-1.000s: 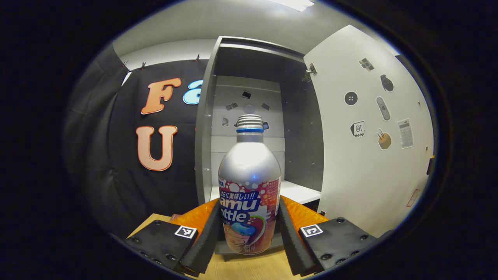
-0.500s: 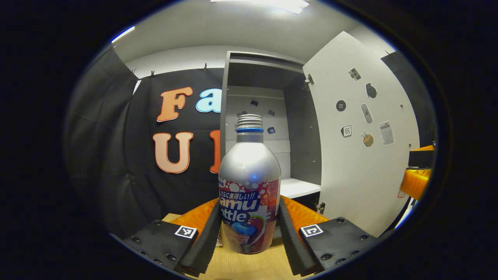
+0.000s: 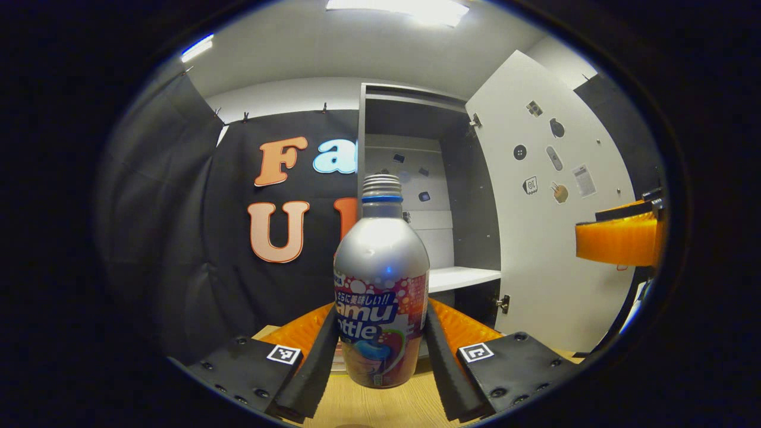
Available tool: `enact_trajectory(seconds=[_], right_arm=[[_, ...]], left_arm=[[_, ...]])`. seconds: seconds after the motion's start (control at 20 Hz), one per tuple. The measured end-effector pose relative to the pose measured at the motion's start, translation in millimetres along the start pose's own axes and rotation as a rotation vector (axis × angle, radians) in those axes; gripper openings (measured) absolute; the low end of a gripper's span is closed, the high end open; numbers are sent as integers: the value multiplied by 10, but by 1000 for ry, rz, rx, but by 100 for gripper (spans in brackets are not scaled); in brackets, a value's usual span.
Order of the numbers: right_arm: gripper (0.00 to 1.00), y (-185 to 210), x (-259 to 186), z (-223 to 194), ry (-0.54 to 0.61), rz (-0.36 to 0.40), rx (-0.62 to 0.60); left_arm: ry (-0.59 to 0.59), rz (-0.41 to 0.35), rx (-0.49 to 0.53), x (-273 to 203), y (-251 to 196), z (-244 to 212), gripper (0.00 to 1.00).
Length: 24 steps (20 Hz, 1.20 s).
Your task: Open the cabinet door with the right hand, grasp the bottle in the cabinet with the left hand and place it on the coaster, then close the cabinet door with the right hand.
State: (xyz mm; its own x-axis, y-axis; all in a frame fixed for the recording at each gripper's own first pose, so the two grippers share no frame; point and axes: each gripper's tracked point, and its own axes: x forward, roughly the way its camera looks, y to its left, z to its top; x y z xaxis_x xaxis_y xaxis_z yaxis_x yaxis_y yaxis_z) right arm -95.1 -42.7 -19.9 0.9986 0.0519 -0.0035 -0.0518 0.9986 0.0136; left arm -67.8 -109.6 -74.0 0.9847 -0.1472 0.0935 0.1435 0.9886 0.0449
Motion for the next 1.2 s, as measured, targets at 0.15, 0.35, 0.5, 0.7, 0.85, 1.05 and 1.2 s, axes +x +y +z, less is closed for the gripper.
enact_trajectory(seconds=[0.15,0.35,0.5,0.7,0.85,1.05,1.2], right_arm=[[95,71,40,-82,-33,-17,11],[95,164,100,-253,-47,-27,60],[95,184,167,-449,-14,-39,62],[95,258,229,-767,63,-39,30],[95,388,262,-986,114,-22,37],[95,524,250,-1202,178,3,37],[95,511,256,-1212,191,-3,42]], left_arm=[[22,5,-1,-111,65,-388,82],[79,11,1,-237,154,-1039,82],[103,17,17,-297,252,-1414,82],[169,32,-14,-369,373,-1967,82],[215,38,-22,-418,380,-2304,82],[272,31,-28,-506,349,-2621,82],[278,28,-25,-507,323,-2610,82]])
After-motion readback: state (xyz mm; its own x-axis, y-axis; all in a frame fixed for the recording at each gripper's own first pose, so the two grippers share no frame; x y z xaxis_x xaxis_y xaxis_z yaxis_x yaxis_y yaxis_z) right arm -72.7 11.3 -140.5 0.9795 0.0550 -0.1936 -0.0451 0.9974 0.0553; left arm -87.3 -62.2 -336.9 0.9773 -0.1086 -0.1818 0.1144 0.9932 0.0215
